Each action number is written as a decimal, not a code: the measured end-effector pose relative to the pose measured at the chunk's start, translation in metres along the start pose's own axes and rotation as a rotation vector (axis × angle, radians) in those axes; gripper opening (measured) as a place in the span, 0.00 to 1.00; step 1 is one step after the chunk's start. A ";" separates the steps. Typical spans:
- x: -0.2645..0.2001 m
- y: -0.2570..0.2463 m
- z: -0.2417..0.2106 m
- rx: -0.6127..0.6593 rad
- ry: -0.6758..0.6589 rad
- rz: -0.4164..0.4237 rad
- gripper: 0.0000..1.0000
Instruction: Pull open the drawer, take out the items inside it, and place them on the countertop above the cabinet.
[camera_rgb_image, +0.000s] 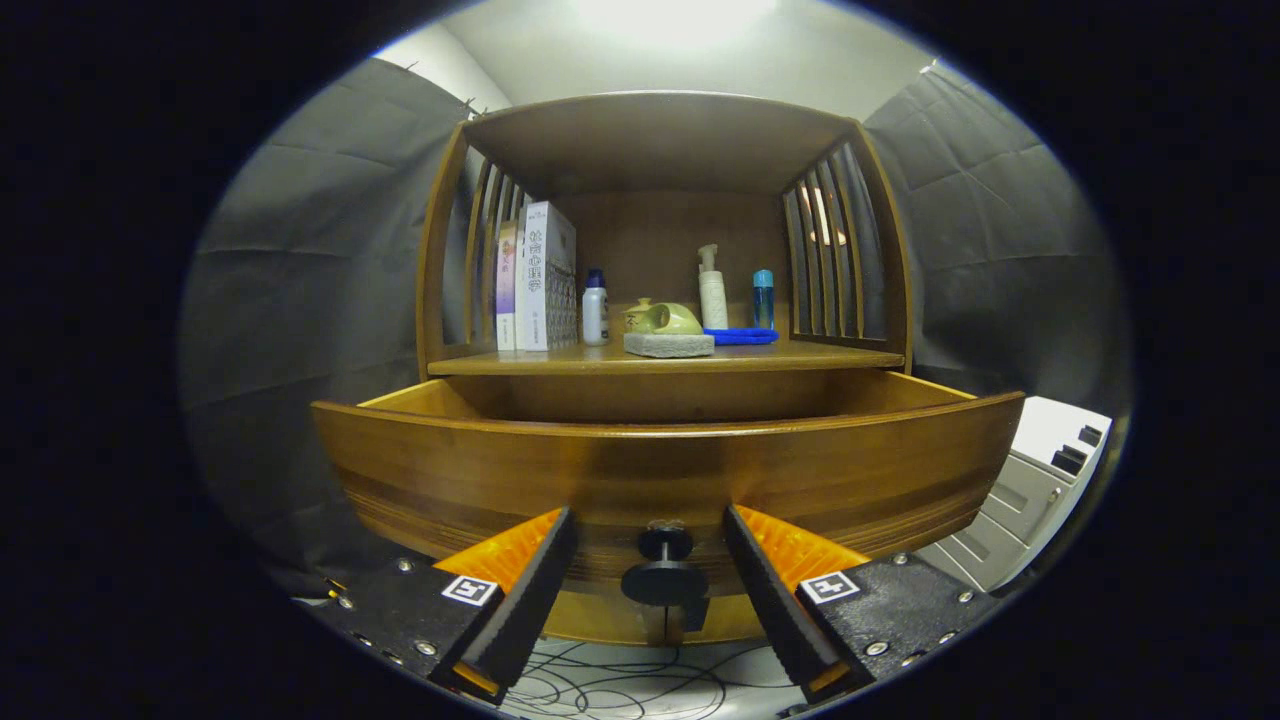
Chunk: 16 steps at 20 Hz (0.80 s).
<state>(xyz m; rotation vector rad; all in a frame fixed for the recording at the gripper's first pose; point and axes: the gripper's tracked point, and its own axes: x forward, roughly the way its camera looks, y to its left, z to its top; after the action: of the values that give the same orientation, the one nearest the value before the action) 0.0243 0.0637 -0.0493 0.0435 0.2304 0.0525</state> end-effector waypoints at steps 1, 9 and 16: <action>0.002 -0.002 0.000 -0.005 0.006 -0.011 0.94; 0.041 -0.005 0.001 -0.023 0.015 -0.007 0.95; 0.061 -0.005 0.003 -0.030 0.040 -0.005 0.95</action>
<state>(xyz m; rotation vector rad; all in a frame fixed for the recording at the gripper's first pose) 0.0848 0.0622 -0.0605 0.0122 0.2694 0.0517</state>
